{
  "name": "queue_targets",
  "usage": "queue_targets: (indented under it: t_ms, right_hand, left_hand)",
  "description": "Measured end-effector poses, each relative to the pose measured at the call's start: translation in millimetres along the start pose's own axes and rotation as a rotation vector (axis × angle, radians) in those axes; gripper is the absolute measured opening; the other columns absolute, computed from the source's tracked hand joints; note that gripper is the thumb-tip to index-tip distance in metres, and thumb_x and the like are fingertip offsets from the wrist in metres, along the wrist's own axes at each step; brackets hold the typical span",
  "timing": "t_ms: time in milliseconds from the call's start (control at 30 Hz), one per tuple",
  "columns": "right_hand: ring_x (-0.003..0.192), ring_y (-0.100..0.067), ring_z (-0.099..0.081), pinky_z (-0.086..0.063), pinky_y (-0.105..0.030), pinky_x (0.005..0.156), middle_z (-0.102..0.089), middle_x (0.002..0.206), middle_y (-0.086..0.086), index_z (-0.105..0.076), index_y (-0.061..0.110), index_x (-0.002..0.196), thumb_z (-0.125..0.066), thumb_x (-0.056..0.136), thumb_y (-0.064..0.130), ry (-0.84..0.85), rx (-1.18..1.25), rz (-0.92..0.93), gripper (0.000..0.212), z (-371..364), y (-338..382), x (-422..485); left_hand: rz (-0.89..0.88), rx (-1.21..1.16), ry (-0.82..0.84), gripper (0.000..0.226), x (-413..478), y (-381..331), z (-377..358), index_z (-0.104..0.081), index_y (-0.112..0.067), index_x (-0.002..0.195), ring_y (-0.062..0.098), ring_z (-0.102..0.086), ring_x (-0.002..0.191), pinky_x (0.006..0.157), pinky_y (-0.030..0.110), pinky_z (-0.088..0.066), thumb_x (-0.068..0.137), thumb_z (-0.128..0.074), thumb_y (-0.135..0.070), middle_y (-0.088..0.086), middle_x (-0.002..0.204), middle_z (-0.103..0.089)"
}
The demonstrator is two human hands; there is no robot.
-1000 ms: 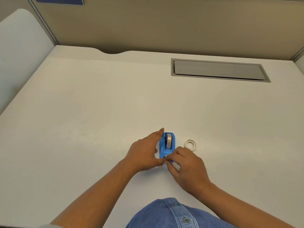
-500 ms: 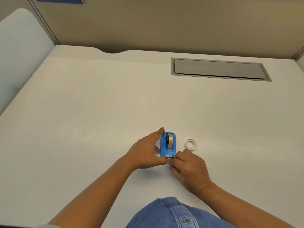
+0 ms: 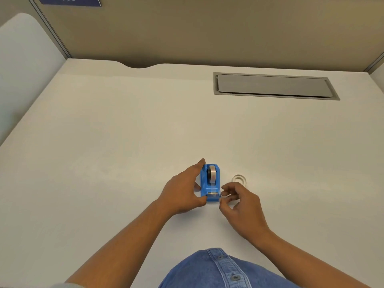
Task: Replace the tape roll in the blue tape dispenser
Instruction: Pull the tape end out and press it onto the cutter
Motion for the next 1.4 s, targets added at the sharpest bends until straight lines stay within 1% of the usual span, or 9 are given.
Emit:
queue_targets:
  t_ms: [100, 267, 367, 433, 533, 700, 967, 1233, 1400]
  right_hand:
    - [0.082, 0.0, -0.064, -0.049, -0.01, 0.06, -0.068, 0.092, 0.013, -0.069, 0.024, 0.103, -0.075, 0.077, 0.022, 0.018, 0.044, -0.026, 0.026, -5, -1, 3]
    - [0.072, -0.008, -0.061, -0.052, -0.023, 0.062, -0.066, 0.082, 0.007, -0.072, 0.019, 0.088, -0.077, 0.078, 0.031, 0.011, -0.109, 0.058, 0.016, -5, 5, 8]
    - [0.07, -0.012, -0.059, -0.052, -0.029, 0.061, -0.066, 0.079, 0.004, -0.072, 0.017, 0.085, -0.075, 0.08, 0.034, 0.008, -0.208, 0.097, 0.018, -4, 10, 11]
    - [0.067, -0.013, -0.057, -0.05, -0.027, 0.057, -0.065, 0.077, 0.005, -0.071, 0.017, 0.084, -0.075, 0.08, 0.036, 0.011, -0.26, 0.125, 0.02, -4, 14, 12]
    - [0.062, -0.01, -0.051, -0.038, -0.017, 0.052, -0.056, 0.072, 0.01, -0.069, 0.017, 0.079, -0.075, 0.079, 0.038, 0.019, -0.328, 0.156, 0.021, -5, 18, 13]
    - [0.06, -0.01, -0.046, -0.029, -0.014, 0.051, -0.049, 0.07, 0.012, -0.065, 0.018, 0.075, -0.076, 0.078, 0.038, 0.034, -0.382, 0.147, 0.023, -6, 17, 14]
    - [0.059, -0.009, -0.046, -0.029, -0.016, 0.049, -0.05, 0.07, 0.013, -0.049, 0.031, 0.072, -0.076, 0.078, 0.04, 0.081, -0.41, 0.078, 0.028, -10, 18, 15]
    - [0.056, -0.004, -0.041, -0.023, -0.014, 0.049, -0.048, 0.071, 0.014, -0.046, 0.033, 0.072, -0.074, 0.078, 0.042, 0.1, -0.415, 0.042, 0.03, -10, 20, 14]
    - [0.058, -0.007, -0.042, -0.026, -0.014, 0.05, -0.048, 0.071, 0.013, -0.045, 0.032, 0.072, -0.075, 0.078, 0.04, 0.098, -0.412, 0.036, 0.031, -11, 18, 13]
  left_hand:
    - [0.0, -0.002, -0.009, 0.104, 0, -1, 2, -0.014, -0.039, 0.152, 0.007, -0.066, 0.098, 0.091, 0.031, -0.053, 0.069, -0.077, -0.042, -0.013, 0.15, -0.043]
    - [0.0, -0.01, -0.006, 0.104, 0, -1, 5, -0.016, -0.038, 0.152, 0.005, -0.067, 0.097, 0.093, 0.031, -0.052, 0.068, -0.079, -0.043, -0.014, 0.149, -0.044]
    - [0.001, -0.022, -0.008, 0.104, 1, 0, 5, -0.018, -0.038, 0.151, 0.004, -0.067, 0.095, 0.093, 0.032, -0.052, 0.066, -0.079, -0.042, -0.015, 0.149, -0.044]
    - [0.002, -0.029, -0.007, 0.104, 2, 0, 5, -0.02, -0.038, 0.15, 0.003, -0.067, 0.094, 0.094, 0.032, -0.051, 0.065, -0.08, -0.041, -0.015, 0.149, -0.043]
    - [-0.003, -0.022, -0.008, 0.104, 3, 0, 6, -0.021, -0.038, 0.15, 0.003, -0.067, 0.092, 0.095, 0.031, -0.05, 0.064, -0.08, -0.04, -0.015, 0.151, -0.041]
    - [-0.007, -0.023, -0.016, 0.103, 3, -1, 6, -0.023, -0.037, 0.15, 0.002, -0.067, 0.088, 0.094, 0.031, -0.051, 0.063, -0.08, -0.04, -0.015, 0.15, -0.041]
    - [-0.013, 0.02, -0.022, 0.103, 3, -3, 7, -0.023, -0.034, 0.15, 0.003, -0.067, 0.086, 0.093, 0.03, -0.05, 0.065, -0.081, -0.041, -0.013, 0.15, -0.042]
    - [-0.018, 0.042, -0.028, 0.103, 3, -3, 6, -0.024, -0.034, 0.15, 0.002, -0.067, 0.083, 0.088, 0.024, -0.048, 0.064, -0.08, -0.044, -0.013, 0.149, -0.044]
    - [-0.016, 0.081, -0.021, 0.104, 2, -2, 5, -0.022, -0.036, 0.149, 0.001, -0.066, 0.082, 0.083, 0.021, -0.047, 0.062, -0.077, -0.05, -0.016, 0.147, -0.045]
Point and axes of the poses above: each hand's wrist, its own x-axis towards the middle knuckle, its own z-axis out of the back of the hand, y = z × x, the point moved 9 cm from there along x, towards the middle knuckle
